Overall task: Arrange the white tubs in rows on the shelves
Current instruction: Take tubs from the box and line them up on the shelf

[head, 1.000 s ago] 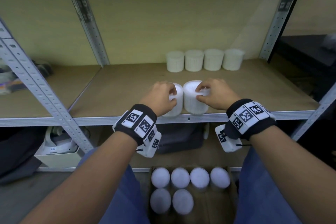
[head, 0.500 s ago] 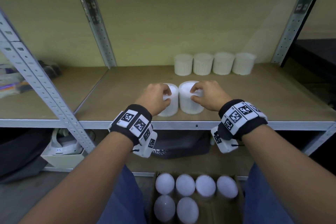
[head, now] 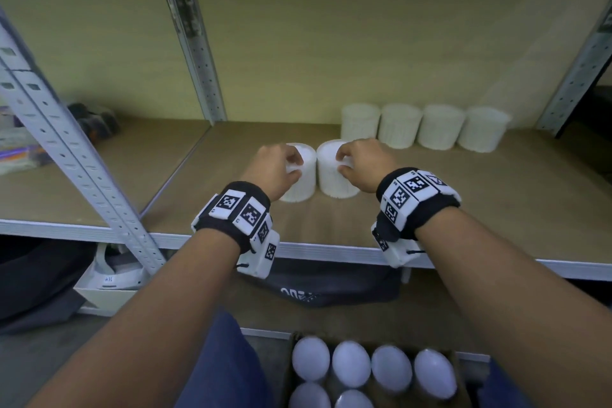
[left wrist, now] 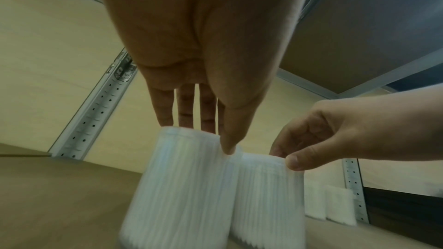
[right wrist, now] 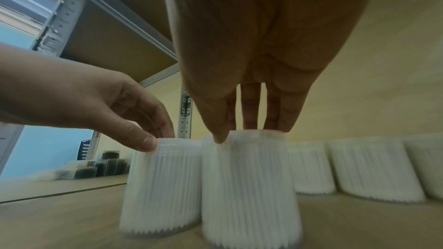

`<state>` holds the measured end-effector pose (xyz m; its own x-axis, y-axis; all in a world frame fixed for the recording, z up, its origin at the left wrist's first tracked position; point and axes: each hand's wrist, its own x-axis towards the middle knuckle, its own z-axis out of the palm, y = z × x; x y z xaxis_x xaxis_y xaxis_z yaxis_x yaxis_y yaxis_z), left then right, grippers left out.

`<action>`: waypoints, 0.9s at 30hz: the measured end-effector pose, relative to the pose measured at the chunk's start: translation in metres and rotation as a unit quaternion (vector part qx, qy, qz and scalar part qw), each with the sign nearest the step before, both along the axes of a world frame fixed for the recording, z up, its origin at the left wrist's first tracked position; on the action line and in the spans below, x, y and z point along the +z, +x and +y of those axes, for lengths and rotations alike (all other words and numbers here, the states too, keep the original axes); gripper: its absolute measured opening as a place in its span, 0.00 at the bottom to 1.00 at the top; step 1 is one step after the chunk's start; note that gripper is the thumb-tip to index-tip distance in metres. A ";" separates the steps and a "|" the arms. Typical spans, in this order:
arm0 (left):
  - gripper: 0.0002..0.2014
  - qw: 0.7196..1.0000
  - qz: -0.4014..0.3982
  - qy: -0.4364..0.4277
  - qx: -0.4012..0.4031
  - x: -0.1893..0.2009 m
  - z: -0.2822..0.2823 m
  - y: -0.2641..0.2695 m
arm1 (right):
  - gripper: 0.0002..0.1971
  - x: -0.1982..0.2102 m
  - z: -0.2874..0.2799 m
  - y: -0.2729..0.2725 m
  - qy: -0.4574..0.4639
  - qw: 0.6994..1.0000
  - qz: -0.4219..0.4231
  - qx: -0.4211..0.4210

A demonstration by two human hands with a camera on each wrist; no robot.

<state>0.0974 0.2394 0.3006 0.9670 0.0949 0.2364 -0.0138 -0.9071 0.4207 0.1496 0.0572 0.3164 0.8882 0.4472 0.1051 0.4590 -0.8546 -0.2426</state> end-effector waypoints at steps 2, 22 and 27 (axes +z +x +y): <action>0.09 1.000 -0.003 0.001 0.006 0.000 0.008 0.010 | 0.17 0.001 0.009 0.009 -0.010 1.000 -0.007 0.001; 0.09 0.999 -0.012 -0.029 0.039 -0.002 0.061 0.110 | 0.17 -0.012 0.073 0.109 0.003 0.999 -0.033 0.009; 0.09 0.998 -0.020 -0.038 0.041 -0.001 0.065 0.131 | 0.15 -0.016 0.081 0.128 -0.011 0.999 -0.050 0.018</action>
<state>0.2282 0.3045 0.2996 0.9453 0.1921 0.2635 0.0408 -0.8714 0.4889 0.2772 0.1383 0.3001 0.8572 0.4821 0.1812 0.5105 -0.8418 -0.1753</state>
